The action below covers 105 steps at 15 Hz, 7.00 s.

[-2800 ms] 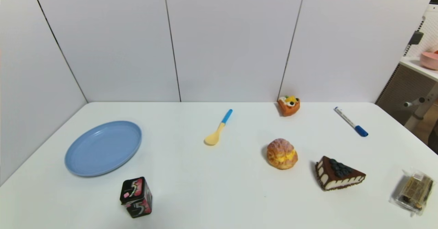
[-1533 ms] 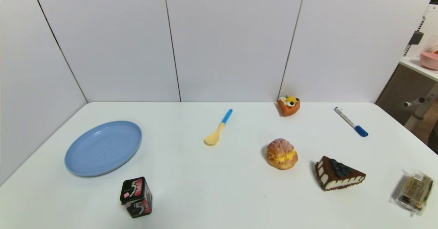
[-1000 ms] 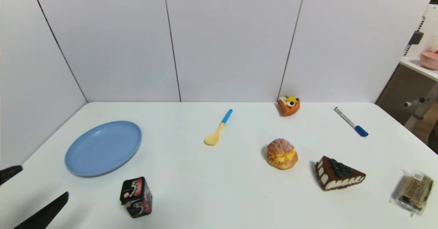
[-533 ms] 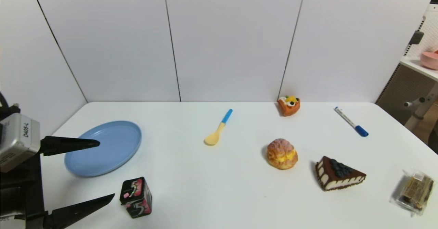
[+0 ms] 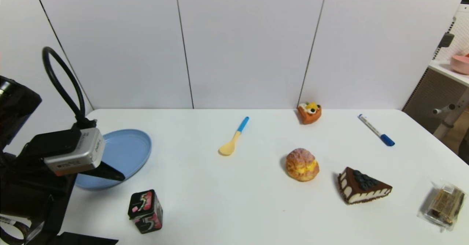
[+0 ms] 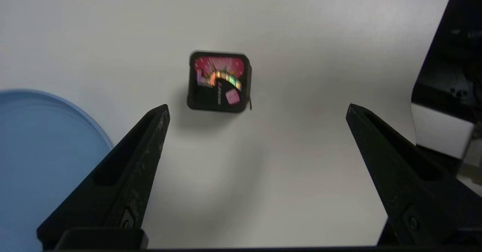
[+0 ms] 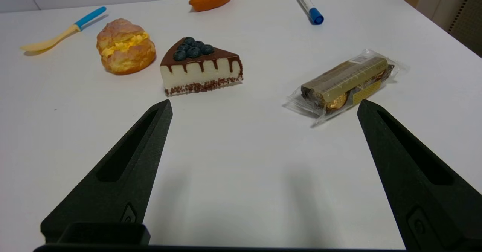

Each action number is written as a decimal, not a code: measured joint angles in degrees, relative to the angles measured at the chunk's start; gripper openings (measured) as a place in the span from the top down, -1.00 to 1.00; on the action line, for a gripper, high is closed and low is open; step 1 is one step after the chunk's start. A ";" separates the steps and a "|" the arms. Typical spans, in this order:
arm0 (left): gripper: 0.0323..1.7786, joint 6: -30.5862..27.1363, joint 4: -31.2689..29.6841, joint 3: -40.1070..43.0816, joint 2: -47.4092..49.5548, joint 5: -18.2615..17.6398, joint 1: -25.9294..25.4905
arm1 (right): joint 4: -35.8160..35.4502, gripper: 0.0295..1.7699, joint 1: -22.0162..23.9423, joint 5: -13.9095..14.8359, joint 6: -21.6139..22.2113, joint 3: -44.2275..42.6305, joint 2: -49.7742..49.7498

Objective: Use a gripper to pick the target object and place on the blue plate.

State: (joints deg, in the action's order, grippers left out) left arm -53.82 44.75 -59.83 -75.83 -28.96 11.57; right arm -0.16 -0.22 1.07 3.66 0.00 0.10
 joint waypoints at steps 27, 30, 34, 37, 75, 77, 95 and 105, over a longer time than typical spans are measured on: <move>-0.90 0.40 -0.32 -5.60 -21.47 13.73 8.98 | 0.00 -0.92 -0.02 0.00 0.02 0.00 0.00; -0.81 0.66 -2.45 -5.68 -22.49 13.98 9.01 | -0.02 -0.92 -0.02 0.02 -0.02 0.00 0.00; -0.12 1.04 -2.96 -5.88 -23.84 13.97 9.01 | 0.00 -0.92 -0.02 0.02 0.02 0.00 0.00; 0.11 1.21 -2.96 -5.85 -24.13 13.90 9.01 | 0.00 -0.92 -0.02 0.05 0.00 0.00 0.00; -0.61 4.74 -7.96 -24.43 -32.99 14.75 -16.49 | 0.00 -0.92 -0.02 0.00 0.02 0.00 0.00; -0.67 5.78 -7.74 -23.24 -30.21 15.27 -16.52 | 0.02 -0.92 0.00 0.02 0.00 0.00 0.00; -0.88 34.76 -44.86 33.62 29.75 15.52 -10.61 | 0.00 -0.92 0.00 0.00 0.00 0.00 0.00; -0.90 45.09 -52.85 59.01 60.84 20.63 -10.61 | 0.02 -0.92 -0.02 0.00 0.00 0.00 0.00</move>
State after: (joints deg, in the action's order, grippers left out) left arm -8.73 -8.09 -0.82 -14.98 -8.34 0.96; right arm -0.13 -0.24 1.07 3.66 0.00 0.10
